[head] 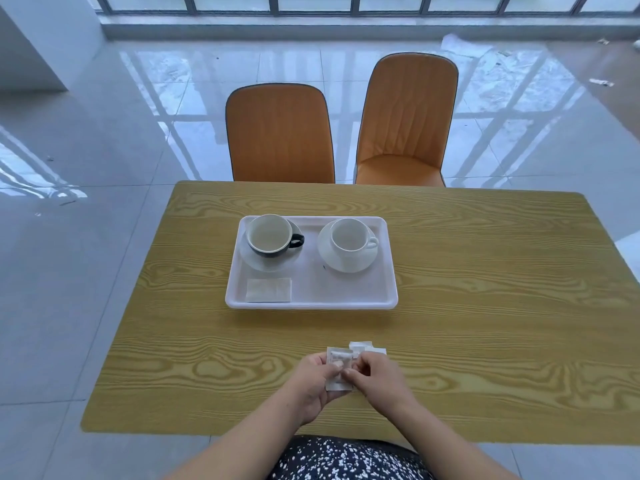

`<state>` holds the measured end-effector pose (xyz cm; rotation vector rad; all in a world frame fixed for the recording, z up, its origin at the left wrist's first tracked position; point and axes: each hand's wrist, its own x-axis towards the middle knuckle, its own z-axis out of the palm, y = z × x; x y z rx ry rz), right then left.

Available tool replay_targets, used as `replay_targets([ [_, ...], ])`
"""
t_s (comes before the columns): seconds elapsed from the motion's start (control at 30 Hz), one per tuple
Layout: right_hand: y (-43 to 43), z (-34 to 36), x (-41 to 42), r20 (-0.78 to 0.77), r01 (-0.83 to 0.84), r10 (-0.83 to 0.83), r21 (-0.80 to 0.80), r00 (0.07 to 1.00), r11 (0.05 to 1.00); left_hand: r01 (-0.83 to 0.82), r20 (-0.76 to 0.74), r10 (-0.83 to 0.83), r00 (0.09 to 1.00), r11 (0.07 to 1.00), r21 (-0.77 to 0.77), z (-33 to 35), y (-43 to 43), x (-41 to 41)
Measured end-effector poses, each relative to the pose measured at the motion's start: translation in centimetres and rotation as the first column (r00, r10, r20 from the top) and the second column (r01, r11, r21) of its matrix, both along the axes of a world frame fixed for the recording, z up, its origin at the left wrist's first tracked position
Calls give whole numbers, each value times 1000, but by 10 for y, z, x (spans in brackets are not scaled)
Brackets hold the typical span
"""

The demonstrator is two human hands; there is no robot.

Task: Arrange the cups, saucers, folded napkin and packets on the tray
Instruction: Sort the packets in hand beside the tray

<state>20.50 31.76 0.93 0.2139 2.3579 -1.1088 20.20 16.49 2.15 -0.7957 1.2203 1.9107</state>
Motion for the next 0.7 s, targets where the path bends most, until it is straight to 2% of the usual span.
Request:
replay_targets([
  [0.1, 1, 0, 1, -46, 22, -19, 72, 999, 997, -16, -4, 16, 1000, 1000, 11, 3, -2, 0],
  [0.27, 13, -1, 1, -119, 160, -148, 97, 982, 982, -61, 7, 60, 998, 997, 43, 7, -9, 0],
  [0.37, 22, -5, 1, -180, 177, -133, 255, 975, 951, -64, 5, 63, 998, 994, 89, 10, -14, -1],
  [0.53, 25, -11, -4, -28, 116, -114, 402, 993, 908, -111, -6, 114, 993, 980, 165, 12, -17, -2],
  [0.7, 21, -13, -8, 24, 108, -132, 439, 991, 892, -120, -38, 128, 991, 978, 168, 14, -21, -3],
])
